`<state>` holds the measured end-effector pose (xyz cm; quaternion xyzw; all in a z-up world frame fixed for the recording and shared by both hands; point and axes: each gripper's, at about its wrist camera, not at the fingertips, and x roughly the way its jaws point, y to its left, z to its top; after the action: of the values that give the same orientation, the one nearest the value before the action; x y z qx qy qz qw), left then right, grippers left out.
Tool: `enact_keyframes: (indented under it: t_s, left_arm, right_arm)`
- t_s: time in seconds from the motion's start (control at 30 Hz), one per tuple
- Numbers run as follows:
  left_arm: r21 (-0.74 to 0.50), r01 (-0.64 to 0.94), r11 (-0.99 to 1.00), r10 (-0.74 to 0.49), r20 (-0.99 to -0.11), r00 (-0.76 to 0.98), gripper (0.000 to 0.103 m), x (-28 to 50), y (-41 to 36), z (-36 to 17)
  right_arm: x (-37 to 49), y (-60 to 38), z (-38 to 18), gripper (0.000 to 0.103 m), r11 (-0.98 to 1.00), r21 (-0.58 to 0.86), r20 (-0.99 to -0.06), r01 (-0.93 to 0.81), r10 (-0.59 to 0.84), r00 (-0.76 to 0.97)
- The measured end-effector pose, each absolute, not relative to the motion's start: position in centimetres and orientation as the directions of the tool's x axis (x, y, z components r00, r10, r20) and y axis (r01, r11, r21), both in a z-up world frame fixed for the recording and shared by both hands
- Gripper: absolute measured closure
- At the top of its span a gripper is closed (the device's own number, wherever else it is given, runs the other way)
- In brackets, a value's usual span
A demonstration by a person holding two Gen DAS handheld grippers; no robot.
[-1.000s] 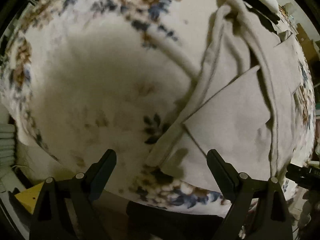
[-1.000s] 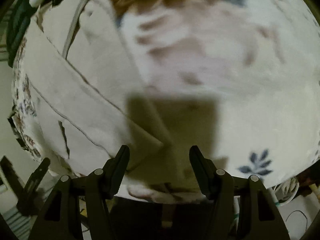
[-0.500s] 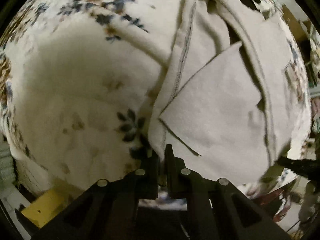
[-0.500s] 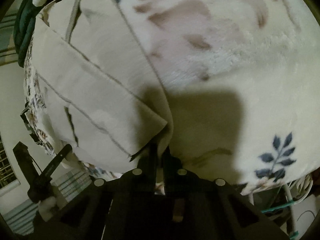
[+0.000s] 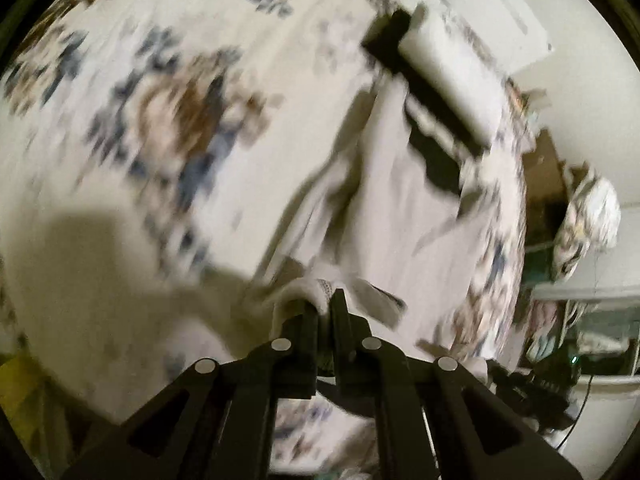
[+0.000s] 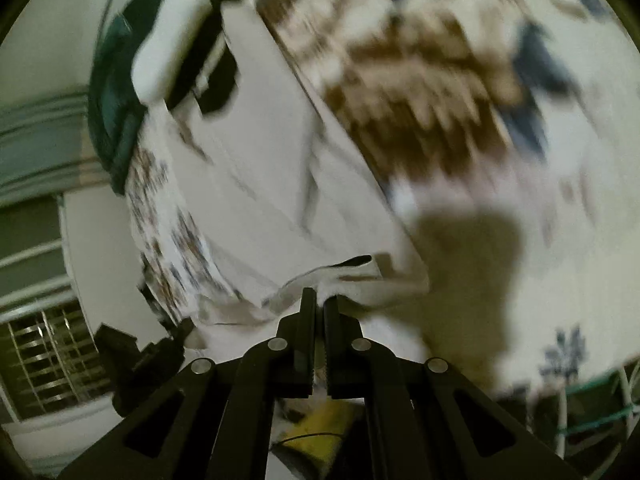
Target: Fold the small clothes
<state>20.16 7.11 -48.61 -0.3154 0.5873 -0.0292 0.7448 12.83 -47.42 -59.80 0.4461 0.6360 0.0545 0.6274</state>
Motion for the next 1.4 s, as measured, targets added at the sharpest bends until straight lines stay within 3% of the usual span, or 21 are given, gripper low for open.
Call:
enact_keyframes:
  t_s: [0.13,0.23,0.3,0.37,0.57,0.63,0.67,0.7,0.73,0.77,0.8,1.0,1.2,1.23,1.3,1.37,1.4]
  left_arm:
    - [-0.497,-0.368,0.786,-0.384,-0.858,0.340,0.091,25.1,8.8,-50.4]
    - [-0.504,-0.387,0.772,-0.373,-0.853,0.366,0.084,25.5,10.1,-50.7]
    - [-0.477,-0.377,0.794,-0.350,-0.865,0.359,0.067,25.1,10.3,-50.9]
    - [-0.458,-0.348,0.818,-0.341,-0.874,0.347,0.050,24.7,9.9,-51.5]
    - [-0.352,-0.205,0.914,-0.299,-0.921,0.249,0.049,26.5,6.1,-54.7]
    - [-0.303,-0.124,0.945,-0.263,-0.928,0.262,0.052,27.8,4.2,-55.1]
    - [-0.277,-0.086,0.957,-0.244,-0.929,0.279,0.074,28.2,3.4,-55.2]
    - [-0.260,-0.052,0.964,-0.234,-0.928,0.290,0.094,28.6,2.7,-55.2]
    - [-0.248,-0.036,0.968,-0.228,-0.930,0.289,0.101,28.9,2.3,-55.3]
    - [-0.253,-0.033,0.967,-0.232,-0.925,0.301,0.101,29.1,2.2,-55.1]
    - [-0.265,-0.032,0.964,-0.241,-0.914,0.325,0.101,29.2,2.4,-54.5]
    - [-0.289,-0.092,0.953,-0.242,-0.907,0.346,0.101,30.9,5.0,-53.8]
    - [-0.338,-0.111,0.935,-0.302,-0.919,0.253,0.097,32.6,5.8,-56.2]
    - [-0.360,-0.118,0.926,-0.325,-0.915,0.238,0.097,32.5,6.0,-56.2]
    - [-0.365,-0.145,0.919,-0.329,-0.917,0.225,0.083,32.0,6.7,-55.9]
    - [-0.398,-0.169,0.902,-0.353,-0.904,0.243,0.073,30.9,7.7,-55.3]
    - [-0.405,-0.181,0.896,-0.356,-0.900,0.250,0.072,30.2,8.2,-55.1]
  right_arm:
    - [18.9,-51.2,-59.9,0.098,0.566,0.629,-0.761,0.533,0.589,0.272]
    - [21.4,-52.5,-60.3,0.070,0.556,0.604,-0.782,0.571,0.551,0.290]
    - [21.6,-52.9,-59.7,0.044,0.588,0.598,-0.794,0.545,0.527,0.302]
    - [21.2,-52.8,-59.4,0.043,0.651,0.564,-0.823,0.509,0.492,0.283]
    - [21.0,-50.6,-60.7,0.043,0.756,0.506,-0.863,0.415,0.454,0.224]
    - [21.9,-49.7,-61.5,0.043,0.775,0.496,-0.868,0.391,0.448,0.213]
    - [22.5,-49.3,-61.8,0.045,0.786,0.488,-0.873,0.380,0.442,0.207]
    - [23.0,-48.8,-61.9,0.065,0.800,0.479,-0.878,0.362,0.433,0.203]
    - [23.4,-48.4,-61.9,0.081,0.816,0.462,-0.886,0.348,0.414,0.208]
    - [23.9,-47.8,-61.7,0.097,0.843,0.425,-0.904,0.329,0.374,0.208]
    - [24.2,-47.5,-61.5,0.099,0.858,0.399,-0.914,0.323,0.346,0.212]
    - [25.1,-48.5,-59.1,0.100,0.866,0.347,-0.923,0.360,0.247,0.296]
    - [26.7,-50.1,-61.1,0.099,0.836,0.334,-0.937,0.436,0.244,0.251]
    - [27.0,-50.1,-61.3,0.096,0.833,0.343,-0.935,0.434,0.259,0.241]
    - [27.2,-49.9,-61.0,0.070,0.845,0.328,-0.940,0.422,0.250,0.231]
    - [27.0,-49.7,-60.2,0.055,0.855,0.329,-0.938,0.400,0.246,0.244]
    - [26.7,-49.7,-59.8,0.054,0.855,0.340,-0.933,0.392,0.255,0.253]
